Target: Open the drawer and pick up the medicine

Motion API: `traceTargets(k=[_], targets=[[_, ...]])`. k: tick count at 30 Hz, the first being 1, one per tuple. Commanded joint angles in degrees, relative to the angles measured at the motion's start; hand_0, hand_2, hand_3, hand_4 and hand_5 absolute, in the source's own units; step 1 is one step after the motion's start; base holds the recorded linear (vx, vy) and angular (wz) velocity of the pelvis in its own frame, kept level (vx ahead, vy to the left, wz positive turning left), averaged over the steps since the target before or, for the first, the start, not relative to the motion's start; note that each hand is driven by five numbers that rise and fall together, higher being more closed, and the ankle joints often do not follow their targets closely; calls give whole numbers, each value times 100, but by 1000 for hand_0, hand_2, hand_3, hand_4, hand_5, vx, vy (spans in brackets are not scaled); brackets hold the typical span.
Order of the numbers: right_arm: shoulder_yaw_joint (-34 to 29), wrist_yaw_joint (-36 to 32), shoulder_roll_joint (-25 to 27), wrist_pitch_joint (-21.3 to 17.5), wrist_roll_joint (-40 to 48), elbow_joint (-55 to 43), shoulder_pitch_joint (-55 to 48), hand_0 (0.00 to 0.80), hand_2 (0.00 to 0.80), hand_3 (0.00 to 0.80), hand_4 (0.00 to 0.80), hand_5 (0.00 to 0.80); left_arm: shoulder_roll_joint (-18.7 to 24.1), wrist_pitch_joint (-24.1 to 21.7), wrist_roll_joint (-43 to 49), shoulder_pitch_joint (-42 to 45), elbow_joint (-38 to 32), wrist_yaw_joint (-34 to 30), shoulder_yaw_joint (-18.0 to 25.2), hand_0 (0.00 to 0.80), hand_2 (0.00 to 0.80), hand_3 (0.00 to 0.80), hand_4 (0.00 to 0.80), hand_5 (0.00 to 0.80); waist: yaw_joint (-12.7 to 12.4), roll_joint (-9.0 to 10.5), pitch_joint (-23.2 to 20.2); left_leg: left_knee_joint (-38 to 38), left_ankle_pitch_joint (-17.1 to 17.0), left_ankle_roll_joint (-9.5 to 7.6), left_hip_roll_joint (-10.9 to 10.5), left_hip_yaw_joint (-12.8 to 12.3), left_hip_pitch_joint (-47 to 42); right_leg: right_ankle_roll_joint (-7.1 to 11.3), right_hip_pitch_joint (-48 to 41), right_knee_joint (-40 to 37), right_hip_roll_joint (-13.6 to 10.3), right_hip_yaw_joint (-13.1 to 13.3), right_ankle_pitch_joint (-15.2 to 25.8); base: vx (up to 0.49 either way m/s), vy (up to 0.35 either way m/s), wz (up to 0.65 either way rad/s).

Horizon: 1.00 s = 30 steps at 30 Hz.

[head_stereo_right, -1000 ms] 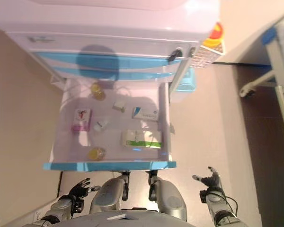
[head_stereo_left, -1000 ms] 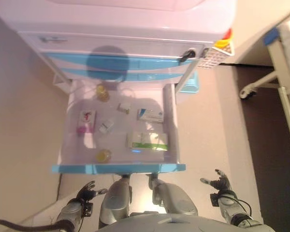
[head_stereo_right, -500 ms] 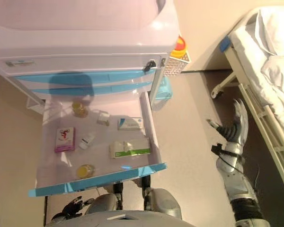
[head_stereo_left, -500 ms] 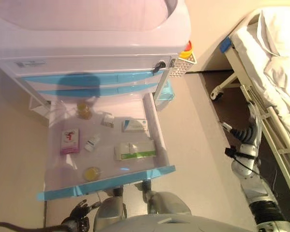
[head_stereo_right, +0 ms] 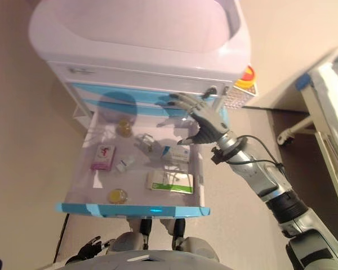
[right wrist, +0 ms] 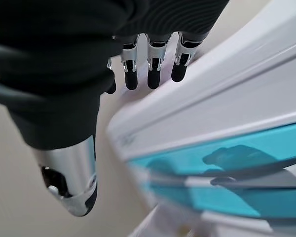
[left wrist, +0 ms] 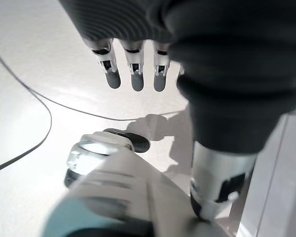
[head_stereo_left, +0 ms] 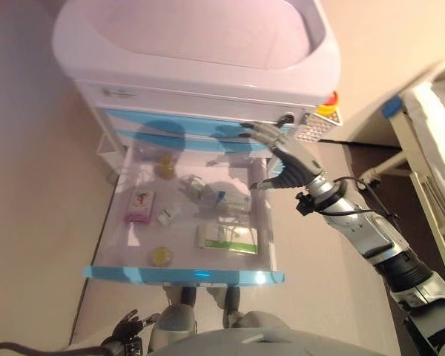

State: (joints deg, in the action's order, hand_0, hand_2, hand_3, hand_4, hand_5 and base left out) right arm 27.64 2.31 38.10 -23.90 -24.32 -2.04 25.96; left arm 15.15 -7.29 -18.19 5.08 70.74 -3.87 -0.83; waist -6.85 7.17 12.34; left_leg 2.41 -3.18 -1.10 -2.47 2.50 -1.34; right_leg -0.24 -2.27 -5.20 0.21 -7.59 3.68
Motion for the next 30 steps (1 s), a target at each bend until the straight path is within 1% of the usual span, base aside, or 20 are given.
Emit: traceTargets(k=[1, 3, 5, 7, 8, 10, 13, 14, 18, 21, 24, 25, 30], targets=[[307, -213, -51, -167, -79, -82, 551, 0, 0, 0, 0, 0, 166, 37, 3, -17, 242, -24, -143, 0, 0, 0, 0, 0, -365, 119, -111, 37, 385, -6, -181, 348, 172, 191, -23, 646, 40, -212, -635, 16, -33, 38], [586, -318, -63, -144, -33, 85, 830, 0, 0, 0, 0, 0, 241, 62, 60, -57, 236, -48, -105, 0, 0, 0, 0, 0, -496, 149, -79, 93, 314, 40, -176, 496, 201, 165, -52, 644, 52, -332, -672, -5, -48, 41], [828, -380, -116, -185, -175, 313, 1040, 0, 0, 0, 0, 0, 310, 65, 189, -90, 224, -84, -91, 0, 0, 0, 0, 0, -643, 175, -48, 142, 233, 98, -173, 655, 255, 136, -77, 625, 59, -480, -703, -25, -50, 52], [901, -435, -137, -184, -183, 392, 1104, 0, 0, 0, 0, 0, 325, 62, 223, -98, 224, -101, -76, 0, 0, 0, 0, 0, -662, 181, -42, 146, 214, 115, -175, 702, 277, 129, -83, 617, 58, -534, -712, -21, -32, 46], [1187, -495, -237, -197, -340, 712, 1300, 0, 0, 0, 0, 0, 392, 36, 290, -124, 206, -176, -66, 0, 0, 0, 0, 0, -814, 203, 2, 162, 160, 173, -175, 834, 330, 101, -108, 599, 61, -678, -742, -28, -42, 29], [1537, -607, -336, -167, -361, 1074, 1536, 0, 0, 0, 0, 0, 457, 21, 229, -146, 156, -234, -70, 0, 0, 0, 0, 0, -947, 229, 34, 153, 108, 224, -181, 972, 429, 70, -103, 585, 71, -801, -774, -37, -45, 38], [1868, -604, -472, -443, -579, 1451, 1804, 0, 0, 0, 0, 0, 535, 34, 124, -184, 92, -289, -30, 0, 0, 0, 0, 0, -1110, 232, 108, 146, 18, 283, -177, 1131, 547, 25, -84, 598, 98, -907, -805, -32, -20, 39], [1965, -605, -527, -471, -611, 1579, 1894, 0, 0, 0, 0, 0, 551, 44, 134, -206, 85, -312, -28, 0, 0, 0, 0, 0, -1153, 228, 131, 148, -15, 300, -177, 1190, 579, 13, -74, 608, 111, -931, -814, -28, -15, 29], [2182, -622, -714, -360, -642, 2034, 2038, 0, 0, 0, 0, 0, 560, 77, 269, -240, -15, -336, -96, 0, 0, 0, 0, 0, -1315, 200, 198, 151, -110, 358, -216, 1415, 713, -6, -34, 603, 134, -1043, -824, -26, -13, 32], [2320, -573, -816, -382, -783, 2408, 2078, 0, 0, 0, 0, 0, 567, 36, 286, -233, -33, -376, -138, 0, 0, 0, 0, 0, -1392, 168, 249, 149, -148, 378, -248, 1545, 779, -2, -4, 588, 125, -1127, -819, -30, 4, 31], [2419, -524, -936, -431, -982, 2728, 2020, 0, 0, 0, 0, 0, 536, -15, 287, -208, -40, -396, -158, 0, 0, 0, 0, 0, -1448, 140, 250, 155, -168, 382, -272, 1624, 806, 6, -5, 569, 110, -1200, -819, 5, 9, 19], [2479, -451, -1012, -442, -1035, 2877, 1983, 0, 0, 0, 0, 0, 517, -40, 285, -193, -39, -393, -173, 0, 0, 0, 0, 0, -1498, 132, 266, 153, -137, 389, -269, 1626, 781, -2, -38, 566, 104, -1206, -849, 27, -4, 15], [2551, -355, -1318, -498, -1284, 3392, 1926, 0, 0, 0, 0, 0, 505, -10, 284, -217, -64, -401, -215, 0, 0, 0, 0, 0, -1550, 119, 245, 170, -166, 387, -281, 1658, 810, 9, -47, 516, 99, -1257, -832, 23, 4, 6]])
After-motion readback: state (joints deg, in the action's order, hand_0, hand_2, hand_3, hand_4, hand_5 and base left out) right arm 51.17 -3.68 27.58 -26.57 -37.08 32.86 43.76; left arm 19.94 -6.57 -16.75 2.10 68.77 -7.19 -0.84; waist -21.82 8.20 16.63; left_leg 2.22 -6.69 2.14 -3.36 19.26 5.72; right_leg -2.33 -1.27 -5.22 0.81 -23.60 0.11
